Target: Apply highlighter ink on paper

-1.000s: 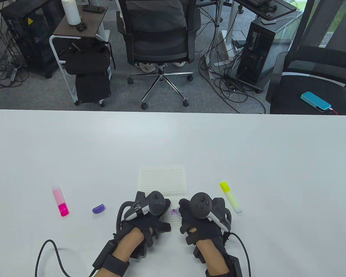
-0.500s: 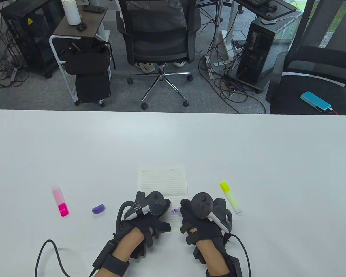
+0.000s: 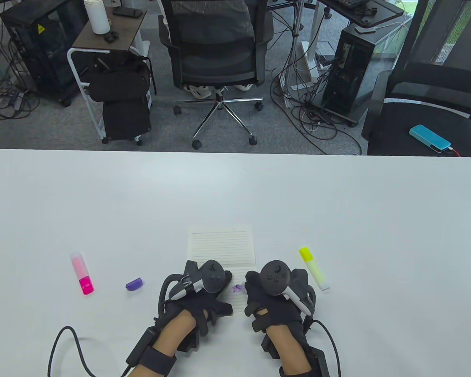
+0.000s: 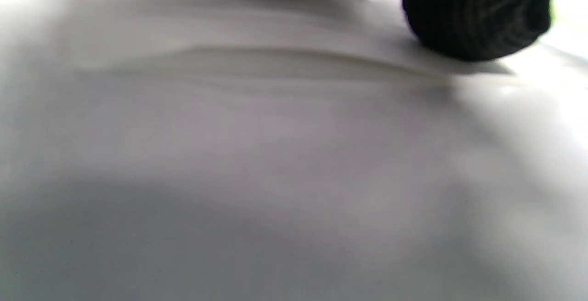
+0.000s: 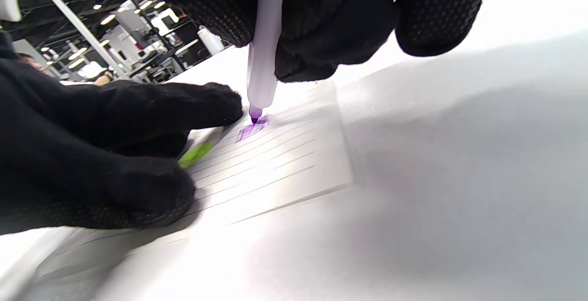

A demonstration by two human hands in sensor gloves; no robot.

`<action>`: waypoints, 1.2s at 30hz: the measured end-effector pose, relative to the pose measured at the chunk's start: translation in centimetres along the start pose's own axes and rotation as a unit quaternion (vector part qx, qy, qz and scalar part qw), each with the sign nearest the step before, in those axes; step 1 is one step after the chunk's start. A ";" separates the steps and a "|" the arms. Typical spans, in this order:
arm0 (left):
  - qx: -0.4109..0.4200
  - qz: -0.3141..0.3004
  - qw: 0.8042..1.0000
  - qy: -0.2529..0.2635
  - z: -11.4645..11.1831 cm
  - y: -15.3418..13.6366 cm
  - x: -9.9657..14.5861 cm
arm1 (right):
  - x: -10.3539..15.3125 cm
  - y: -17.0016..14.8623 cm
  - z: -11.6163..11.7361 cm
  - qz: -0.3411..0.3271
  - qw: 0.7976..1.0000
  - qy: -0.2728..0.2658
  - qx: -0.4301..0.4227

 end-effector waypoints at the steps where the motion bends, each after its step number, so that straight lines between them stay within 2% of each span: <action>1: 0.000 0.000 1.000 0.000 0.0 0.0 0.0 | 0.0 0.0 0.0 -0.004 1.000 0.001 -0.003; 4: 0.000 0.000 1.000 0.000 0.0 0.0 0.0 | -0.2 0.3 0.4 -0.026 1.000 0.010 -0.011; 8: 0.000 0.000 1.000 0.000 0.0 0.0 0.0 | -0.2 0.4 0.5 -0.023 1.000 0.011 -0.011; 11: 0.000 0.000 1.000 0.000 0.0 0.0 0.0 | 0.1 0.4 0.4 -0.024 0.999 0.035 -0.014; 16: 0.000 0.000 1.000 0.000 0.0 0.0 0.0 | -0.3 0.4 0.5 -0.032 0.999 0.008 -0.012; 20: 0.000 0.000 1.000 0.000 0.0 0.0 0.0 | 0.0 0.5 0.4 -0.025 0.999 0.036 -0.014; 24: 0.000 0.000 1.000 0.000 0.0 0.0 0.0 | -0.2 0.4 0.4 -0.031 0.999 0.006 -0.008; 29: 0.000 0.000 1.000 0.000 0.0 0.0 0.0 | -0.1 0.4 0.5 -0.027 0.999 0.037 -0.014; 33: 0.000 0.000 1.000 0.000 0.0 0.0 0.0 | -0.3 0.2 0.4 -0.031 0.999 0.009 -0.009; 36: 0.000 0.000 1.000 0.000 0.0 0.0 0.0 | -0.3 0.1 0.5 -0.024 0.999 0.026 -0.017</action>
Point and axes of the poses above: the tracker on the back of each hand, its own y axis roughly to the thumb side, its own x axis roughly from the fingertips to the wrist, z = x × y, the point moved 4 cm from there along -x, roughly from the wrist to the fingertips, and after that the axes turned 1 degree about -y, right-handed, at the moved point
